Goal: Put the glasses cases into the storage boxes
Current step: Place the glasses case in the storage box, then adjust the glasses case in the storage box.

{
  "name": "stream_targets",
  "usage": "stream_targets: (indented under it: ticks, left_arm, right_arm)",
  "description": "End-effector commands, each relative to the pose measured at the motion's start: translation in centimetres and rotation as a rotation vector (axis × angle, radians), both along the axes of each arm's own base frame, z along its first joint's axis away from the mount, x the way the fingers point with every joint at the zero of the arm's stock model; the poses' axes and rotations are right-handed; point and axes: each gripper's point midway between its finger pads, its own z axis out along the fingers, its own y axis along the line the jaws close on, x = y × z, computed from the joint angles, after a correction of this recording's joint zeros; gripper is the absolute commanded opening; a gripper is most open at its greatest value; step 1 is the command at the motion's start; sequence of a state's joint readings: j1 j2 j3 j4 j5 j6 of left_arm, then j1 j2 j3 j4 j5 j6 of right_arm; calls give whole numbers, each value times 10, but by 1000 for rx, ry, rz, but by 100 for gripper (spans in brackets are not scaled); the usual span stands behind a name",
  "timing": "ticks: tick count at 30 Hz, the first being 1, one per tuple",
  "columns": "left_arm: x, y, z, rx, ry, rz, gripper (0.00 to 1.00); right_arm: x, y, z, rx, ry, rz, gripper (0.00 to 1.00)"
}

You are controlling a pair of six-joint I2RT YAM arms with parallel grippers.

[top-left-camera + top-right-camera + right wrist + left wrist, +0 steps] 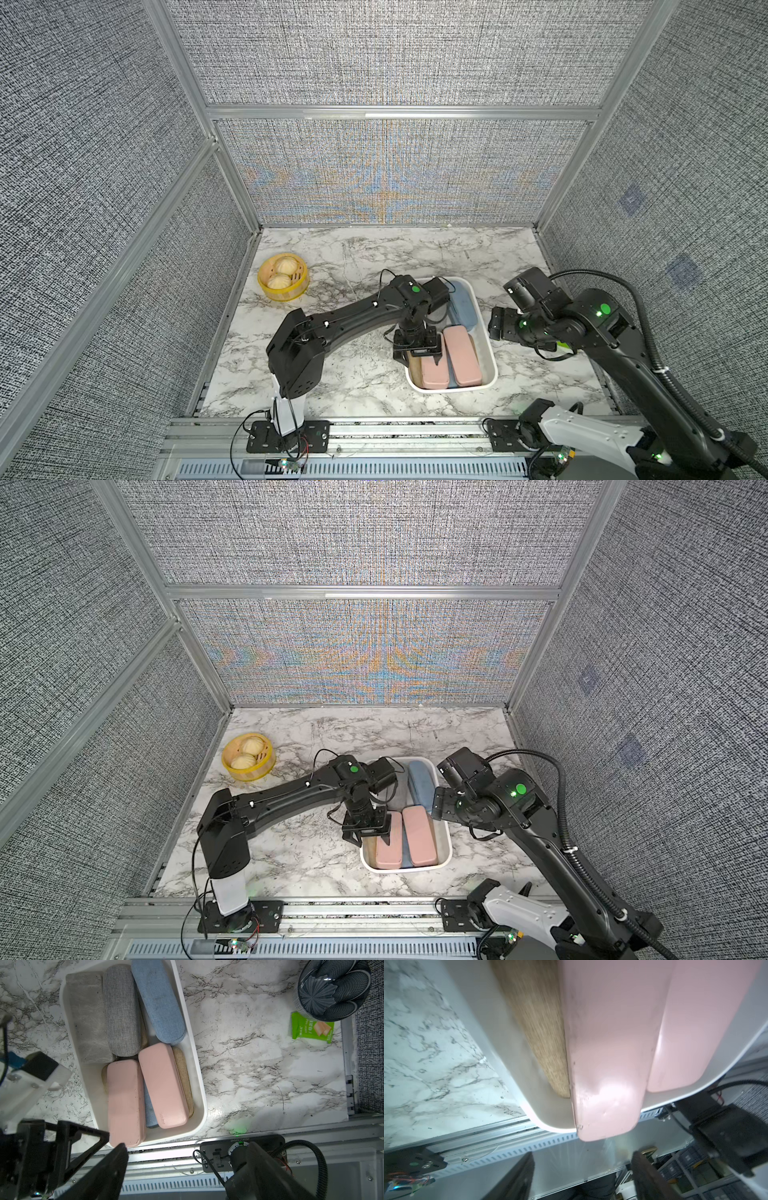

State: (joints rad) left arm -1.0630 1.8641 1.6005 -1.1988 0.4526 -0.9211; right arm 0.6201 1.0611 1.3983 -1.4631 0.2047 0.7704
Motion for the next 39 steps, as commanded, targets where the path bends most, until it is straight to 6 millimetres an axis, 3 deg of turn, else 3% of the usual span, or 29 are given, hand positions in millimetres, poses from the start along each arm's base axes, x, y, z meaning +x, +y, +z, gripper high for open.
stream_targets:
  ticks: [1,2,6,10,15,20,24,26,30,32,33,36,38,39]
  left_arm:
    - [-22,-5,0,-60,43,-111,43]
    - [-28,-8,1,-70,47,-134,36]
    - [-32,-19,-4,-84,33,-196,29]
    - [-28,-32,-18,-101,36,-199,26]
    - [-18,-28,-46,-23,10,-219,23]
    - [-13,-30,-49,-11,-3,-235,21]
    - [-10,-22,-29,-25,-54,-264,32]
    - [-4,-17,-2,-58,-136,-284,40]
    - [25,-6,51,-86,-378,-329,69]
    - [50,5,78,-68,-555,-330,83]
    - [66,15,93,-34,-657,-304,97]
    - [118,49,128,62,-951,-208,99]
    - [157,80,146,167,-1151,-98,99]
    - [177,106,152,262,-1250,-6,99]
  right_arm:
    - [-3,-4,-3,-18,15,-13,88]
    - [-4,-4,-4,-16,20,-14,87]
    - [-6,-3,-8,-13,39,-18,84]
    - [-9,-5,-13,-19,54,-23,83]
    - [-11,-6,-13,-26,59,-23,82]
    - [-11,-7,-11,-27,58,-26,82]
    - [-11,-7,-3,-3,21,-23,82]
    - [-8,-9,2,5,-14,-29,82]
    - [4,-11,14,14,-118,-40,90]
    - [16,-15,18,-1,-200,-60,94]
    - [22,-18,17,-15,-243,-64,96]
    - [43,-26,3,-107,-352,-62,98]
    - [59,-34,-16,-197,-437,-58,94]
    - [66,-42,-37,-280,-458,-52,97]
